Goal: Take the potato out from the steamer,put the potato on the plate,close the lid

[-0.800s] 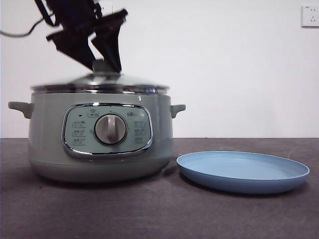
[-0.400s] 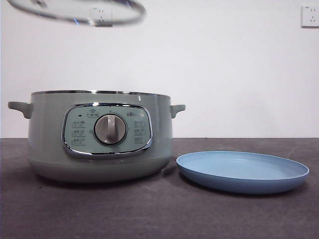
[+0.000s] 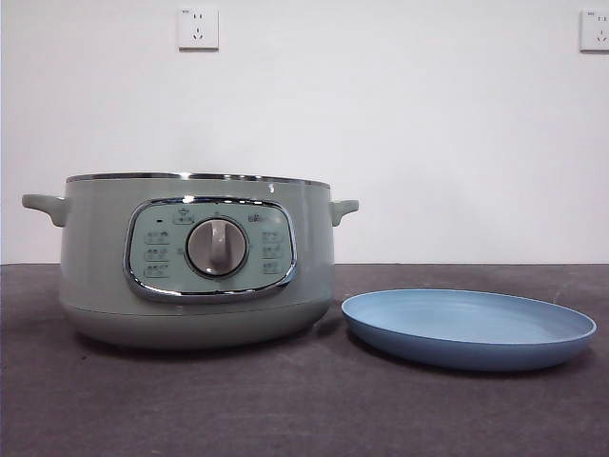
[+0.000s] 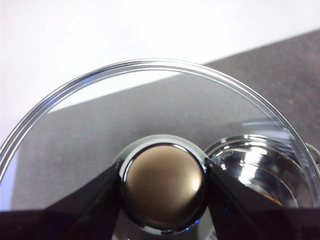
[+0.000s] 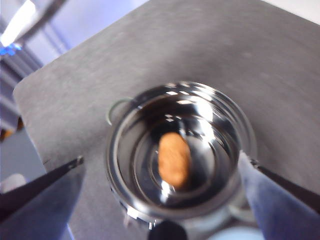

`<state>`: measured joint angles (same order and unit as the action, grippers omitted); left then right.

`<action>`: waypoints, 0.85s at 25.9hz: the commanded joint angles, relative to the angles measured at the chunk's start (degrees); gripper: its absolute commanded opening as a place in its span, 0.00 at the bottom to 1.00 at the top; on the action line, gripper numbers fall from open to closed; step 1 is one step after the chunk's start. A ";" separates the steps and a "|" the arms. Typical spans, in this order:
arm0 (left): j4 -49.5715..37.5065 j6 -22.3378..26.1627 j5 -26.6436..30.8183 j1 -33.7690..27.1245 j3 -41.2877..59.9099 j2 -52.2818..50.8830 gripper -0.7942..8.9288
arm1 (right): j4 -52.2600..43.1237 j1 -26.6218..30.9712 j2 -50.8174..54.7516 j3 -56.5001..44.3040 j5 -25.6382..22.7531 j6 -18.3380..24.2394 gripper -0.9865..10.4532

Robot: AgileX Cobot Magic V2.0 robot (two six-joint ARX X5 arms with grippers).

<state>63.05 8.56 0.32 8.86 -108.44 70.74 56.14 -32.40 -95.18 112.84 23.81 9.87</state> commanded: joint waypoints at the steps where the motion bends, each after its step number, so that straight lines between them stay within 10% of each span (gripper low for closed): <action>1: -0.98 0.70 -0.42 -0.76 -0.85 -3.93 0.07 | 0.20 -2.91 -7.02 5.88 -0.46 3.30 0.50; 22: 5.62 0.70 -0.44 -0.72 -0.83 -9.03 0.07 | 2.75 -11.50 -37.77 14.03 -13.92 9.09 0.49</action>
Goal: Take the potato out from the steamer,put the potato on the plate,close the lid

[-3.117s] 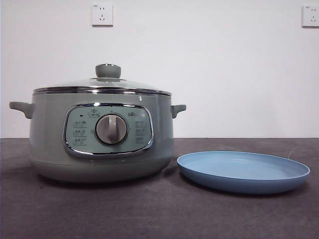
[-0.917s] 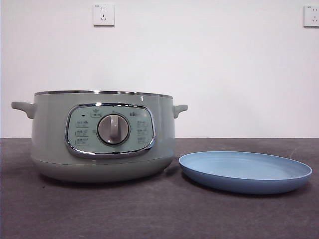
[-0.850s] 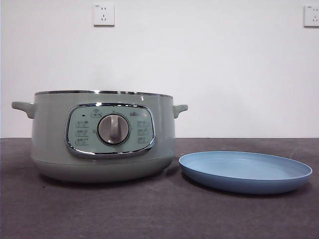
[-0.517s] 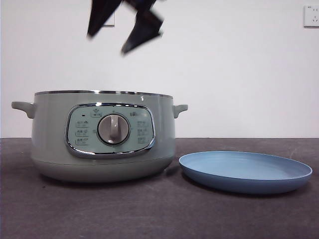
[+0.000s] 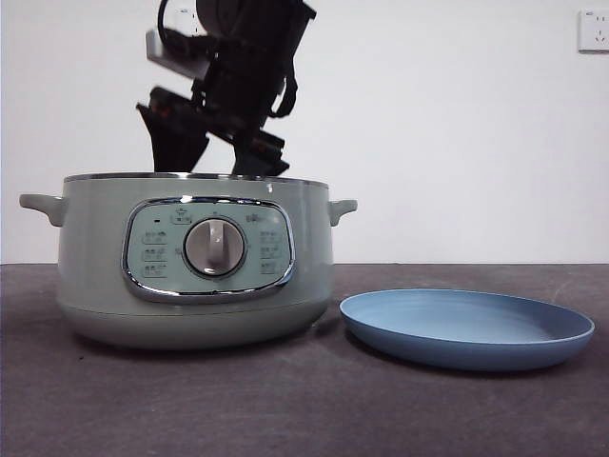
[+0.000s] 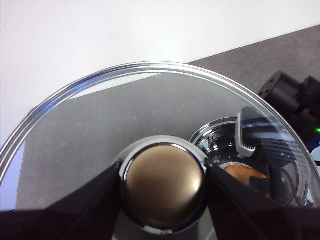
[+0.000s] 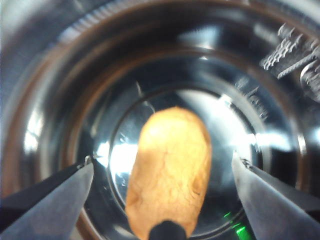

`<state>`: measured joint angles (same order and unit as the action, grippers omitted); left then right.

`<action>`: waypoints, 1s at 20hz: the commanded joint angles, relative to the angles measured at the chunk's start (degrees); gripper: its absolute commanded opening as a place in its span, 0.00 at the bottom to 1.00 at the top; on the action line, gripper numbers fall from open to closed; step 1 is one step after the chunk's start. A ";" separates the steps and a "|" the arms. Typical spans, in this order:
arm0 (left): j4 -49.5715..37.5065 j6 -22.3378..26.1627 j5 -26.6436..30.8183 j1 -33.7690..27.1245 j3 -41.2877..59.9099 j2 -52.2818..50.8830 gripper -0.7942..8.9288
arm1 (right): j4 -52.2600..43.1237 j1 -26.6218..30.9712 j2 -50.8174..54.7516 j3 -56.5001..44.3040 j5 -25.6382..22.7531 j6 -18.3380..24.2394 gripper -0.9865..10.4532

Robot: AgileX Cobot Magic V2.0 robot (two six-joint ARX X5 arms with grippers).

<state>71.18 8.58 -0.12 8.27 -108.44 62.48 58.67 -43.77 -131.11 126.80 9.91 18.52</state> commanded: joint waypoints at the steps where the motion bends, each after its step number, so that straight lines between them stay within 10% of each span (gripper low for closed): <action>1: -2.51 0.66 0.00 -0.13 -0.83 -0.76 0.07 | 0.13 -0.13 -2.51 0.07 -0.13 0.44 0.49; 5: -2.54 0.66 0.00 -0.13 -0.83 -0.74 0.07 | -0.37 -0.42 -3.06 0.07 -3.13 0.96 0.08; 11: -4.76 0.66 -1.46 -0.11 -0.83 2.82 0.07 | 5.14 -0.02 8.79 0.15 -12.28 -0.17 0.08; 20: -12.68 0.46 -25.55 0.28 -0.83 15.63 0.07 | 20.31 11.98 36.30 0.07 -14.60 -15.65 0.08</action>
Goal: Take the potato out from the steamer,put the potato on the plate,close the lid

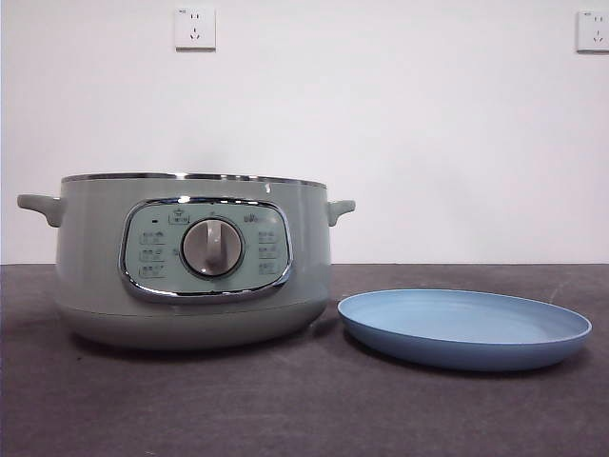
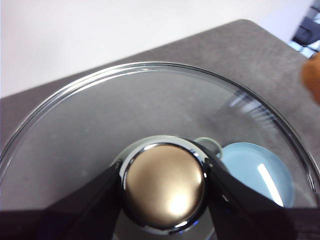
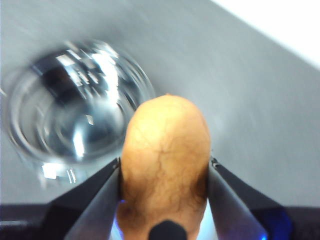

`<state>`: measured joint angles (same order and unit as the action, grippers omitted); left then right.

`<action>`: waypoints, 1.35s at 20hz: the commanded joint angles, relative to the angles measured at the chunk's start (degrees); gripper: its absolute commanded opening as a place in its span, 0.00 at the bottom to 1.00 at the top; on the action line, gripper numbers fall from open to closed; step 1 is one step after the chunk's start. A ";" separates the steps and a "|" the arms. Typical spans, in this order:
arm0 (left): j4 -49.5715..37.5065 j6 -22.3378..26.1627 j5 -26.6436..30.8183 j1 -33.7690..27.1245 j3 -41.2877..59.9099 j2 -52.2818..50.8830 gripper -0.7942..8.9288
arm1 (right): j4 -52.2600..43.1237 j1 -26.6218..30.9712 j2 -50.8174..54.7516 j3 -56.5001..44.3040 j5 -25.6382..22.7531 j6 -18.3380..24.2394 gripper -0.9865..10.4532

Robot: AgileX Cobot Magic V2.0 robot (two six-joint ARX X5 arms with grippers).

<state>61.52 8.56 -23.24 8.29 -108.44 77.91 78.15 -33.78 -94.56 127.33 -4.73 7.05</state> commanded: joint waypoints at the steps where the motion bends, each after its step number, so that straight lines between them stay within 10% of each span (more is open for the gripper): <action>1: -3.17 0.46 -2.86 0.42 -0.83 0.94 0.07 | 0.83 4.07 0.31 -0.46 0.46 -4.74 0.08; 8: -3.63 0.48 -2.80 2.29 -0.83 2.16 0.07 | 0.81 14.23 -2.19 -9.97 6.29 -5.09 0.08; 27: -3.65 0.50 -2.75 2.64 -0.83 2.16 0.07 | -37.92 12.24 -4.94 -61.59 10.75 -7.19 0.08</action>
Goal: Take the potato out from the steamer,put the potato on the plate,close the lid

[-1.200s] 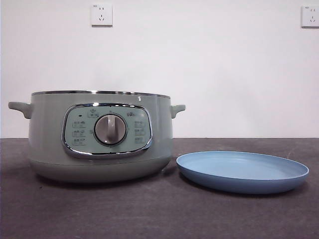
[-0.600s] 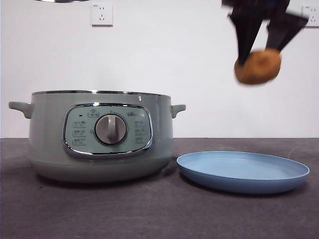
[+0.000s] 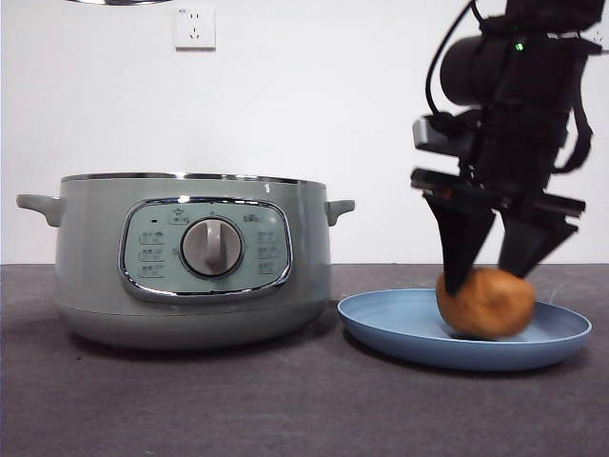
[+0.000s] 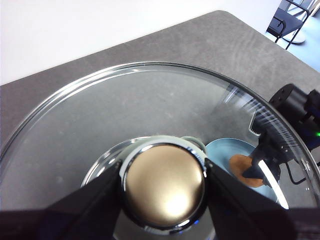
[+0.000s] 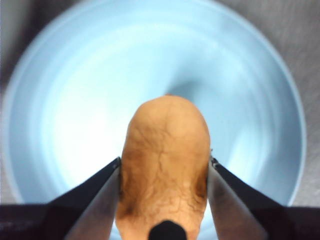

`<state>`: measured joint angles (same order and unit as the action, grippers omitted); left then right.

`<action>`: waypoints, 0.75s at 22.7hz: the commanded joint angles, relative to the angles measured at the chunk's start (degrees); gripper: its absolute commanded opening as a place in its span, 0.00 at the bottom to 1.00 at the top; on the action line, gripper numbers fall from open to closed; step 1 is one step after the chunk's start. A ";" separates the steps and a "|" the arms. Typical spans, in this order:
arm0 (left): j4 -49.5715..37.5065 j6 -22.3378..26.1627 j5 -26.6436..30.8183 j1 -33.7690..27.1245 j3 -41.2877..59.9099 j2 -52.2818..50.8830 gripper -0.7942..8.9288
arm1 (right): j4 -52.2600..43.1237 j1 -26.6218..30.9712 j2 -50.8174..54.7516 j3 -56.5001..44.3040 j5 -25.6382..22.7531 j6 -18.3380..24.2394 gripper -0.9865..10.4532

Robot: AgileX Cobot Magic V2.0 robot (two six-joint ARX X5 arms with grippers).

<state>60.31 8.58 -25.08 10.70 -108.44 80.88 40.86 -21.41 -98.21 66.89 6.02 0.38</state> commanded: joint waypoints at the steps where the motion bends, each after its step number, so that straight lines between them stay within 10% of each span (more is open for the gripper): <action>1: -2.45 0.46 -0.90 0.24 -0.83 -0.81 0.07 | -0.68 -0.13 -1.75 -1.40 0.00 -0.52 0.08; 8: -2.45 0.46 -0.92 0.24 -0.83 -0.81 0.07 | -1.99 -0.35 -1.86 -1.25 0.02 -1.09 0.51; 17: -3.37 0.48 -0.76 0.24 -0.83 -0.70 0.07 | 2.19 -0.35 1.14 2.71 0.07 -1.46 0.50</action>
<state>59.83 8.56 -25.06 10.70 -108.44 80.88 43.00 -21.67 -98.08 68.73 6.02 -0.67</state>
